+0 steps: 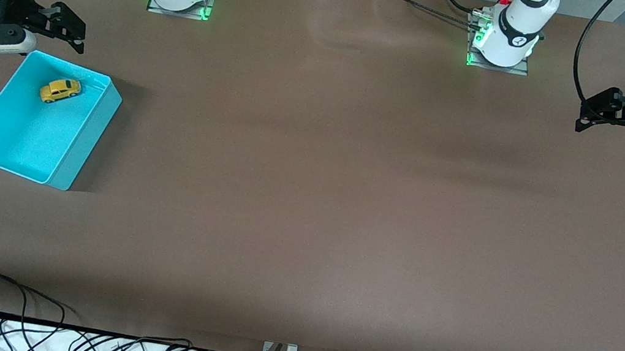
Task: Wind up and store yellow beetle car
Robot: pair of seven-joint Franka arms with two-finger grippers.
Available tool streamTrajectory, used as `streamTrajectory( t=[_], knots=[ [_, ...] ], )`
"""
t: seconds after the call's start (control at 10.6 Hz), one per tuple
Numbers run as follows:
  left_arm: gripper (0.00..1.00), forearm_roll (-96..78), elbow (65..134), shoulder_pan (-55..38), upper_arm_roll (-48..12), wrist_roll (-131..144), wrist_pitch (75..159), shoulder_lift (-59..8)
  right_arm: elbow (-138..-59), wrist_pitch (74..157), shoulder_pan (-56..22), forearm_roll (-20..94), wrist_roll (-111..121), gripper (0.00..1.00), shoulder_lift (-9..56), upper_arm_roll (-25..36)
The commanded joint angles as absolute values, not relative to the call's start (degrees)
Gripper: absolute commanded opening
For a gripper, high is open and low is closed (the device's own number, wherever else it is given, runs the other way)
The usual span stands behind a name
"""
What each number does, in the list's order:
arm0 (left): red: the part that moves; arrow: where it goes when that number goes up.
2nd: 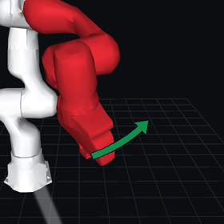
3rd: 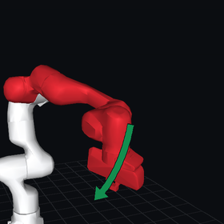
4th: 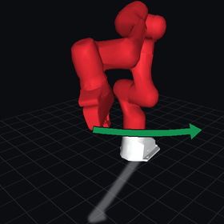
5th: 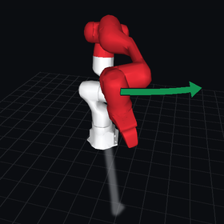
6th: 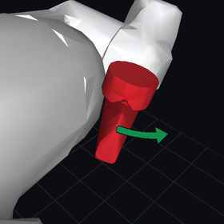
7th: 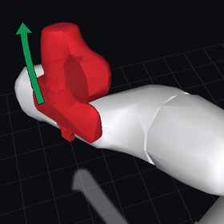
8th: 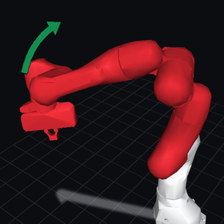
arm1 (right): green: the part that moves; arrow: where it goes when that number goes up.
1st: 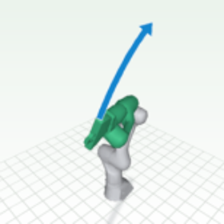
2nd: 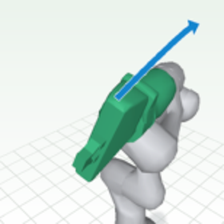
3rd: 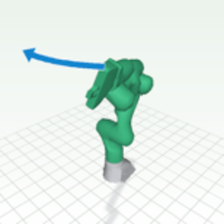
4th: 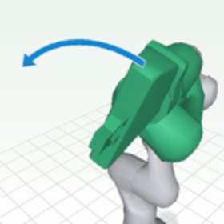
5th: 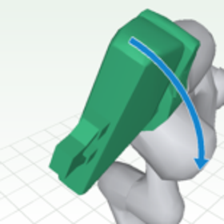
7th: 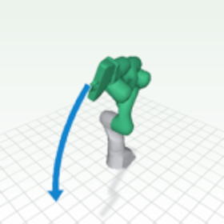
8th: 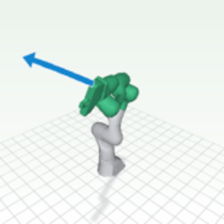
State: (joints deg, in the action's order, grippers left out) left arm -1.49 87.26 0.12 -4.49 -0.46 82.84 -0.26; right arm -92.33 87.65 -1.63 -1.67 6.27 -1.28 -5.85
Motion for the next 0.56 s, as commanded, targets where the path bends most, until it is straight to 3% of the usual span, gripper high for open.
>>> streamTrajectory(
  t=[0.0,0.47],
  knots=[
    [1.0,-1.1,85.7,0.3,-4.7,-0.1,82.4,-1.0,-90.5,86.1,-1.5,-0.9,5.5,1.0,-0.7,-5.5],
    [1.0,-1.1,85.8,0.3,-4.7,-0.1,82.4,-1.0,-90.4,85.3,-0.2,-1.8,5.5,1.0,-0.4,-5.2]
  ],
)
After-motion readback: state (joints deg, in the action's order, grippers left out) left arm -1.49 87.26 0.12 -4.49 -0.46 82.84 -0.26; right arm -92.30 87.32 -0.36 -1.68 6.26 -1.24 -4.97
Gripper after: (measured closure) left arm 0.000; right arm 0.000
